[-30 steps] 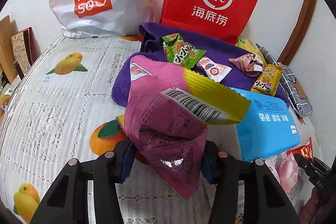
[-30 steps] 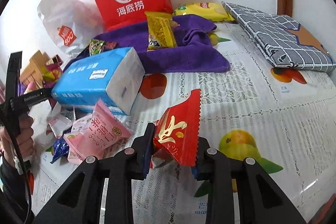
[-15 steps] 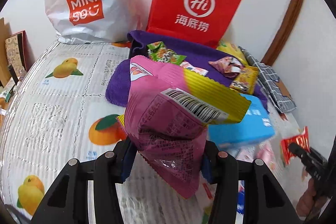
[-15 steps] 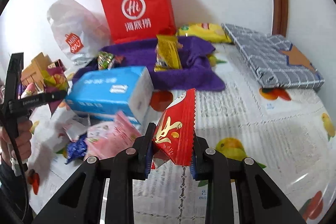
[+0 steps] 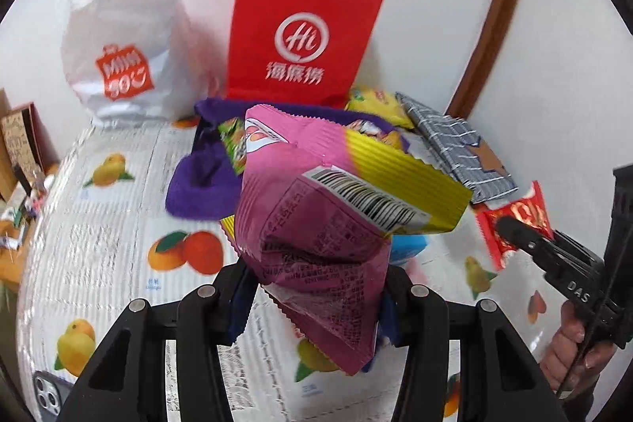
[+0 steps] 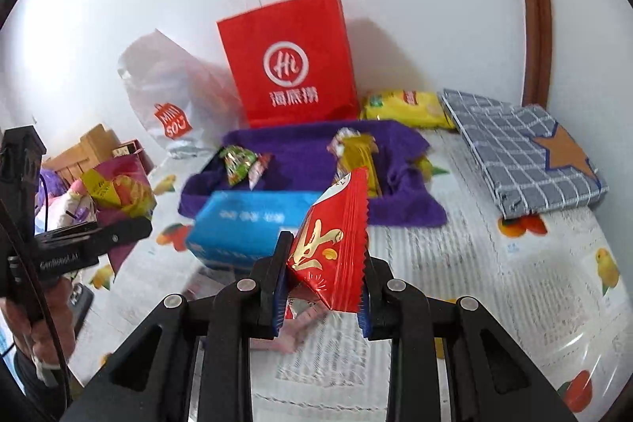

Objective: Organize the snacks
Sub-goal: 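Carry the red packet and pink-yellow bag over the purple towel with both tools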

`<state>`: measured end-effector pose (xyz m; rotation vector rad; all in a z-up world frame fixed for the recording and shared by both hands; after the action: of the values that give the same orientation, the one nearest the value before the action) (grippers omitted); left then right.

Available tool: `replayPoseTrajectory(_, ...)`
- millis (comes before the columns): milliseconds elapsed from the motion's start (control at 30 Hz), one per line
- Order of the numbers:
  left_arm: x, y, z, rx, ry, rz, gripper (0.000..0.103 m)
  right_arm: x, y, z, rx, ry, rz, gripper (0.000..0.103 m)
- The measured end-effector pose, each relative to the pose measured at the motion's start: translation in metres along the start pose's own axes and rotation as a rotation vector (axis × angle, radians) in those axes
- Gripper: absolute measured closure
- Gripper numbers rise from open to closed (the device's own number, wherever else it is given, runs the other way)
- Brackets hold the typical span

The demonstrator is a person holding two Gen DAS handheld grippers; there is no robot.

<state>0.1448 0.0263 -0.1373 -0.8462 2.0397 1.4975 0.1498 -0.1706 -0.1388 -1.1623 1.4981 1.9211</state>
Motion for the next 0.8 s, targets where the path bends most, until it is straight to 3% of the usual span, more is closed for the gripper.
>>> replayPoseTrajectory(400,-0.063,-0.002,-0.024,-0.023,-0.023,-0.036,0.054,-0.069,-0.011,-0.001,0.015,0.016,-0.03,0.075)
replayPoseTrajectory(800,-0.142,-0.04,-0.016,-0.037,0.006,-0.059,0.054,-0.135,-0.077,-0.012,-0.003,0.044,-0.02,0.075)
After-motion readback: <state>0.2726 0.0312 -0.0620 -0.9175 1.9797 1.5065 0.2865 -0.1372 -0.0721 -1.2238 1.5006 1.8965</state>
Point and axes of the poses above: each gripper's, at about its wrist camera, not at the fingertips, and y roughly against the way its jaws point, z to its left, x to its underside, the point moved 6 cm from there along -y, roughly the way its jaws point, and after that the axes turned 7 degrees about y, right-handed, at the moved point
